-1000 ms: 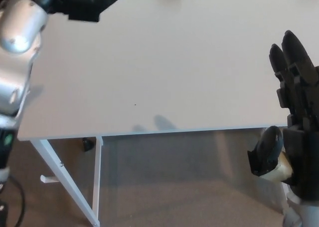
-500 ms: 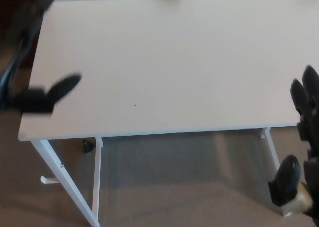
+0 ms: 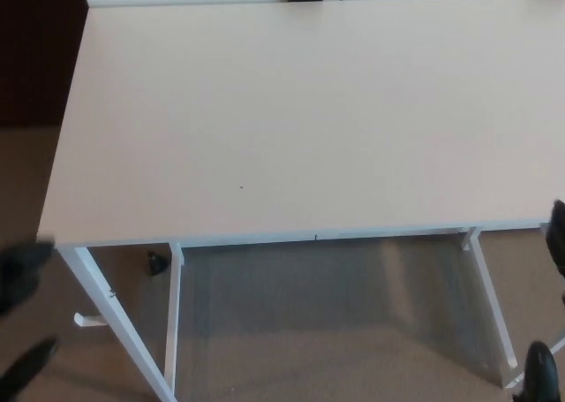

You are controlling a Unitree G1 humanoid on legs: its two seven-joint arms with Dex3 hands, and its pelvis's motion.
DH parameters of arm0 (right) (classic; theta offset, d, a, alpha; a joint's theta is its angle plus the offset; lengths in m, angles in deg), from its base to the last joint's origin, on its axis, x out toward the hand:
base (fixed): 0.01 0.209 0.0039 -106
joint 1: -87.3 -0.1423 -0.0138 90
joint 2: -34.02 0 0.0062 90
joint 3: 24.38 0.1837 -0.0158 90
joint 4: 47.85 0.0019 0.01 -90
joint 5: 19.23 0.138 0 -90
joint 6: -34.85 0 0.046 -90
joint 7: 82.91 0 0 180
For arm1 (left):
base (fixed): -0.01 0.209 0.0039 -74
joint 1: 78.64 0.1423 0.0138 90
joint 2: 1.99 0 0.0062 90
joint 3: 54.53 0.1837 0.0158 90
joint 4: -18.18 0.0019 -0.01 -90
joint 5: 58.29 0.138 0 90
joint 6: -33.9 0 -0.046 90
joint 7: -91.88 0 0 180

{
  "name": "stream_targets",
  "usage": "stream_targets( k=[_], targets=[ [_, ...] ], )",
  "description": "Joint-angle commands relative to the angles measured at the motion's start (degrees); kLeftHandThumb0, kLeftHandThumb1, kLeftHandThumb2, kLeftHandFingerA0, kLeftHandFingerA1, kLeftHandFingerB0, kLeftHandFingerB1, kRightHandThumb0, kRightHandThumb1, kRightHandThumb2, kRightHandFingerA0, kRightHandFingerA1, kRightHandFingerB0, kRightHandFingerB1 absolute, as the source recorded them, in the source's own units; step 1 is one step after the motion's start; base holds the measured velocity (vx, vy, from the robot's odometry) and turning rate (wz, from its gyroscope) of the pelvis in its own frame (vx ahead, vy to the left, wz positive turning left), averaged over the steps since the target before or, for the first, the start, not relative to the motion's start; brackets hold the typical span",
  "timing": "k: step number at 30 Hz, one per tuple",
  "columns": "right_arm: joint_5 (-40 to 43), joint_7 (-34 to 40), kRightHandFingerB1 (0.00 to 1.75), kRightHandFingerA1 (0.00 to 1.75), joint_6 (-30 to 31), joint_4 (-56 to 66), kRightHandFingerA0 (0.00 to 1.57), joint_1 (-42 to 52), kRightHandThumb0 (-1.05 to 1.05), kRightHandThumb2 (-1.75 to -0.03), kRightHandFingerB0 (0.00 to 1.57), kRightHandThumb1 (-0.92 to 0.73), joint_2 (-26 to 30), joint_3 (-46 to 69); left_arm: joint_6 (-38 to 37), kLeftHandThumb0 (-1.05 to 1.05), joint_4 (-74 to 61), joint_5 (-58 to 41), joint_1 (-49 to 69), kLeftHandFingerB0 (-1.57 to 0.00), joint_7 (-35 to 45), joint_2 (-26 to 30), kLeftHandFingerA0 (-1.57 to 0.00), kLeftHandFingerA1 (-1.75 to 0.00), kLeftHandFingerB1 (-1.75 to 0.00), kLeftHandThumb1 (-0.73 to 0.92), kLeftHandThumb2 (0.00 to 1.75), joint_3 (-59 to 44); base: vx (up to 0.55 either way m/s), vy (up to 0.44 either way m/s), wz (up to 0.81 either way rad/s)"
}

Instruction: The robot walks towards a desk on which an air pump is kept in the middle. It lifts it up and holds it with its left hand and uses its right hand to compress it by pushing its handle inwards.

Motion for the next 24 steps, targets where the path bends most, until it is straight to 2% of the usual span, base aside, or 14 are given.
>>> stream_targets(
  k=[1, 2, 3, 4, 7, 10, 13, 14, 15, 17, 18, 21, 22, 24],
  targets=[
    [9.5, -6.6, 0.18, 0.21, -17.6, -10.9, 0.04, 12.1, -0.85, -0.92, 0.03, -0.7, 7.5, 5.0, -10.9, -0.63, 12.4, -31.6, 24.9, -0.54, 54.6, 4.9, -0.47, -0.43, -0.4, 0.54, 0.57, -19.0, 0.0, 0.0, 0.0],
    [8.8, -6.5, 0.23, 0.26, -16.5, -13.0, 0.01, 11.7, -0.82, -0.66, 0.02, -0.88, 7.3, 5.0, -12.4, -0.62, 17.2, -29.1, 23.9, -0.59, 54.6, 6.2, -0.51, -0.42, -0.41, 0.54, 0.57, -18.5, 0.0, 0.0, 0.0],
    [8.1, -6.3, 0.23, 0.26, -15.9, -14.3, 0.01, 11.3, -0.82, -0.66, 0.02, -0.88, 7.1, 5.1, -13.7, -0.62, 19.9, -27.7, 23.2, -0.59, 54.3, 6.7, -0.51, -0.42, -0.41, 0.54, 0.57, -18.2, 0.0, 0.0, 0.0],
    [7.4, -6.2, 0.23, 0.25, -15.2, -17.5, 0.0, 10.6, -0.8, -1.09, 0.04, -0.69, 6.9, 5.0, -13.9, -0.55, 24.1, -25.3, 22.1, -0.58, 52.0, 7.1, -0.47, -0.42, -0.41, 0.52, 0.56, -17.5, 0.0, 0.0, 0.0],
    [6.5, -6.4, 0.23, 0.25, -14.5, -23.4, 0.0, 10.4, -0.78, -1.1, 0.05, -0.69, 6.8, 4.5, -13.7, -0.53, 29.9, -21.5, 21.1, -0.57, 46.9, 7.0, -0.47, -0.43, -0.42, 0.54, 0.56, -16.3, 0.0, 0.0, 0.0],
    [5.9, -6.4, 0.25, 0.3, -14.4, -26.3, 0.01, 10.1, -0.82, -1.07, 0.05, -0.7, 7.0, 4.3, -13.6, -0.47, 32.5, -20.2, 20.5, -0.44, 45.0, 6.7, -0.34, -0.53, -0.55, 0.47, 0.82, -15.9, 0.0, 0.0, 0.0],
    [7.8, -8.6, 0.12, 0.17, -13.2, -31.1, 0.07, 8.4, -0.93, -1.08, 0.09, -0.75, 7.2, 3.8, -16.5, -0.47, 36.6, -17.1, 17.4, -0.52, 37.0, 4.7, -0.58, -0.6, -0.55, 0.45, 0.84, -15.6, 0.0, 0.0, 0.0],
    [8.0, -8.8, 0.12, 0.17, -13.1, -32.3, 0.07, 7.8, -0.93, -1.08, 0.09, -0.75, 7.3, 3.8, -17.6, -0.47, 37.8, -16.2, 16.4, -0.52, 34.9, 4.3, -0.58, -0.6, -0.55, 0.45, 0.84, -15.5, 0.0, 0.0, 0.0],
    [8.3, -9.2, 0.14, 0.17, -12.8, -32.7, 0.04, 7.4, -0.9, -1.09, 0.05, -0.73, 7.3, 3.8, -18.1, -0.47, 38.7, -15.3, 15.6, -0.62, 33.3, 4.2, -0.61, -0.44, -0.42, 0.56, 0.57, -15.2, 0.0, 0.0, 0.0],
    [8.7, -9.6, 0.14, 0.17, -12.6, -33.2, 0.04, 7.1, -0.9, -1.09, 0.05, -0.73, 7.3, 3.8, -18.5, -0.47, 39.8, -14.6, 14.7, -0.62, 32.3, 4.2, -0.61, -0.44, -0.42, 0.56, 0.57, -15.0, 0.0, 0.0, 0.0],
    [9.0, -10.2, 0.17, 0.2, -10.7, -32.3, 0.0, 7.3, -0.83, -1.09, 0.0, -0.7, 7.8, 3.8, -18.6, -0.52, 40.9, -12.7, 12.9, -0.47, 27.6, 3.3, -0.59, -0.61, -0.53, 0.46, 0.85, -14.4, 0.0, 0.0, 0.0],
    [9.9, -11.2, 0.14, 0.18, -8.9, -33.1, 0.0, 6.7, -0.87, -1.09, 0.0, -0.71, 8.3, 4.1, -19.5, -0.55, 43.7, -10.0, 10.6, -0.51, 23.1, 2.8, -0.52, -0.45, -0.4, 0.59, 0.58, -13.2, 0.0, 0.0, 0.0],
    [10.7, -12.1, 0.11, 0.15, -7.6, -33.0, 0.0, 6.5, -0.9, -1.1, 0.0, -0.73, 8.5, 4.0, -19.5, -0.74, 45.9, -8.2, 9.1, -0.32, 20.6, 2.9, -0.36, -0.52, -0.46, 0.57, 0.89, -12.4, 0.0, 0.0, 0.0],
    [12.1, -13.6, 0.13, 0.16, -6.0, -32.9, 0.0, 6.2, -0.87, -1.09, 0.0, -0.71, 8.7, 3.8, -19.6, -0.74, 50.0, -6.1, 6.6, -0.26, 17.7, 3.4, -0.32, -0.51, -0.44, 0.58, 0.88, -11.2, 0.0, 0.0, 0.0]
  ],
)
